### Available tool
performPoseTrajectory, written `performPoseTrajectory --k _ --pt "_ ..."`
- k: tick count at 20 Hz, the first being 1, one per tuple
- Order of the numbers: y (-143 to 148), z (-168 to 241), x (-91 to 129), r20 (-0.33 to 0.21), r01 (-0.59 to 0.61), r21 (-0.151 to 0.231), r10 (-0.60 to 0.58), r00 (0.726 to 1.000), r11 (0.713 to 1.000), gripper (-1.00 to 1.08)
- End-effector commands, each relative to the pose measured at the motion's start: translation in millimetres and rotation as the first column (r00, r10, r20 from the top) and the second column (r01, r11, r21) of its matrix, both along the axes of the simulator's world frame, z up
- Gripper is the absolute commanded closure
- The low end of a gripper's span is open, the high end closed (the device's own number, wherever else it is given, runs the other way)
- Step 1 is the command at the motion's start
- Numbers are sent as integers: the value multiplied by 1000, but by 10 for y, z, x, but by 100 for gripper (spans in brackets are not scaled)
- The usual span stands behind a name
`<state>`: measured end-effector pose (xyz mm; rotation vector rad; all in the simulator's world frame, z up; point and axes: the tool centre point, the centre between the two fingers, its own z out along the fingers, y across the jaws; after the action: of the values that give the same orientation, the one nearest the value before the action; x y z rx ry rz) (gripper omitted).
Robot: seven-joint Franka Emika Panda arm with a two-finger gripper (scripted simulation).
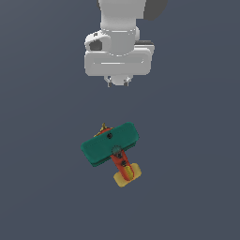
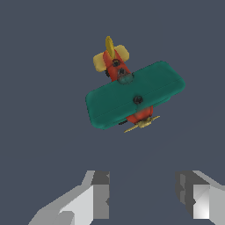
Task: Pick up the object and move it to a goal position.
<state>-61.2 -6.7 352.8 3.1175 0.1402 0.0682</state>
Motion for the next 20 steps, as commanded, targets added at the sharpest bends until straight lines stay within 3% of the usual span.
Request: performPoseTrajectory --k 1,10,20 --pt "7 57 9 9 -1 2 1 1000 1000 -20" --pt "7 408 49 67 -3 18 2 998 1000 -20" --pt "-13 1137 65 183 -14 65 2 983 998 -20"
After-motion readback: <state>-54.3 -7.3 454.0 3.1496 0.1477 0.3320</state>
